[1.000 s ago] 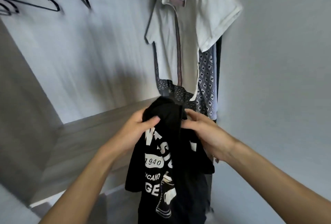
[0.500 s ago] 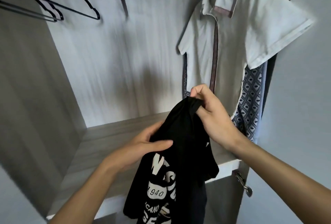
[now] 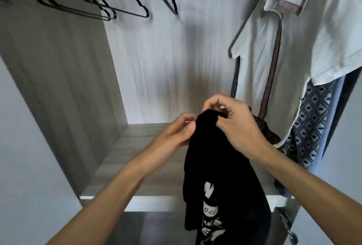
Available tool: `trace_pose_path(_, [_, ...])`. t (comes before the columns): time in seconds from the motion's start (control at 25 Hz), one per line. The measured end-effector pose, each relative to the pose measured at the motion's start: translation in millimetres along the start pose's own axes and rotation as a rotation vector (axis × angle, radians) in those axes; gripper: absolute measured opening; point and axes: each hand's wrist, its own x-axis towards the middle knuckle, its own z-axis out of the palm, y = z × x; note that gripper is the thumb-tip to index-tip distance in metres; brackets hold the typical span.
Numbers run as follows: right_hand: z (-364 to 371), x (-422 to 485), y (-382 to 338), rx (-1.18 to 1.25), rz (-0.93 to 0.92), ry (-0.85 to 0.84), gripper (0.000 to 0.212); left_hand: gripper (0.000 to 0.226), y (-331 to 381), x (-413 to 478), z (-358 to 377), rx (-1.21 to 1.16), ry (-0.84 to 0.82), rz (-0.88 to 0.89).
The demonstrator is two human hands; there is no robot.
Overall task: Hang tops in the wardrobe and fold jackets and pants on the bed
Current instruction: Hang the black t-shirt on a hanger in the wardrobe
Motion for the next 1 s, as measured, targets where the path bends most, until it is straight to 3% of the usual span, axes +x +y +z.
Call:
trace_pose_path(0.16, [-7, 8, -11, -0.089, -0.008, -0.166, 0.040, 0.009, 7, -2, 11, 0.123, -0.009, -0.049])
trace_pose_path(0.32, [-28, 17, -12, -0.250, -0.003, -0.366, 0.050, 0.023, 27, -8, -6, 0.177, 0.051, -0.039])
trace_pose_path(0.44, [-27, 16, -8, -0.166, -0.050, -0.332, 0.044, 0.028, 35, -6, -12, 0.146, 0.062, 0.012])
trace_pose_path(0.56, [-16, 13, -2, 0.089, -0.020, -0.208, 0.051, 0.036, 42, -3, -20, 0.123, 0.051, 0.029])
trace_pose_path(0.72, [1, 15, -8, 0.321, 0.105, -0.128, 0.031, 0.039, 44, -7, -35, 0.069, -0.039, -0.083])
trace_pose_path(0.84, [7, 19, -17, 0.218, 0.166, -0.222, 0.013, 0.035, 41, -11, -49, 0.053, -0.067, -0.115])
trace_pose_path(1.0, [10, 22, -20, 0.175, 0.209, -0.351, 0.009, 0.043, 45, -18, -61, -0.041, 0.029, -0.103])
